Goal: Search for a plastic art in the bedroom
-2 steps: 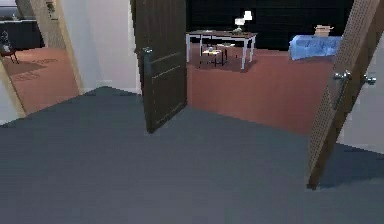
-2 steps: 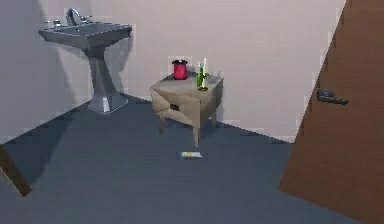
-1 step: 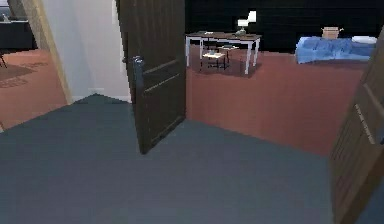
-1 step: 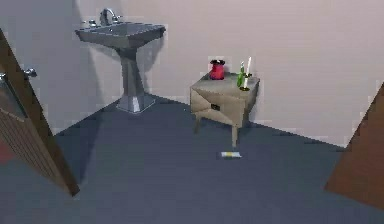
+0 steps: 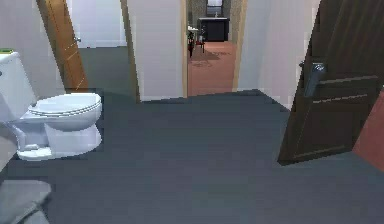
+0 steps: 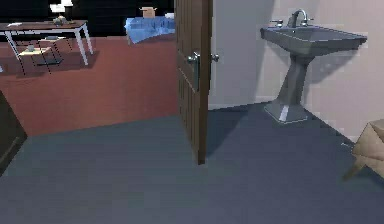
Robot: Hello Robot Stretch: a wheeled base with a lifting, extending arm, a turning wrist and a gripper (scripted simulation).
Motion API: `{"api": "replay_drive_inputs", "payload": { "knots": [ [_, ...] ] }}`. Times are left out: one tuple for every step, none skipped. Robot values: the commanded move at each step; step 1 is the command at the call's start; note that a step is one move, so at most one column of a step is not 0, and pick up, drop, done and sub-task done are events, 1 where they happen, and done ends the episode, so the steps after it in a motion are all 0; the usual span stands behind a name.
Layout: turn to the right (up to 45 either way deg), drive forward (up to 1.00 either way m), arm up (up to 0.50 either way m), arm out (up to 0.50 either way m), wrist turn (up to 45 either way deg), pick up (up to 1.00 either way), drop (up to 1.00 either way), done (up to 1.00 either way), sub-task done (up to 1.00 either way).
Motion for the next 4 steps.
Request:
{"api": "replay_drive_inputs", "payload": {
  "knots": [
    [-12.0, 0.00, 0.00, 0.00, 0.0, 0.00, 0.00, 0.00, 0.00],
    [0.0, 1.00, 0.00, 0.00, 0.0, 0.00, 0.00, 0.00, 0.00],
    [0.0, 0.95, 0.00, 0.00, 0.0, 0.00, 0.00, 0.00, 0.00],
    [15.0, 0.00, 0.00, 0.00, 0.0, 0.00, 0.00, 0.00, 0.00]
  ]
}}
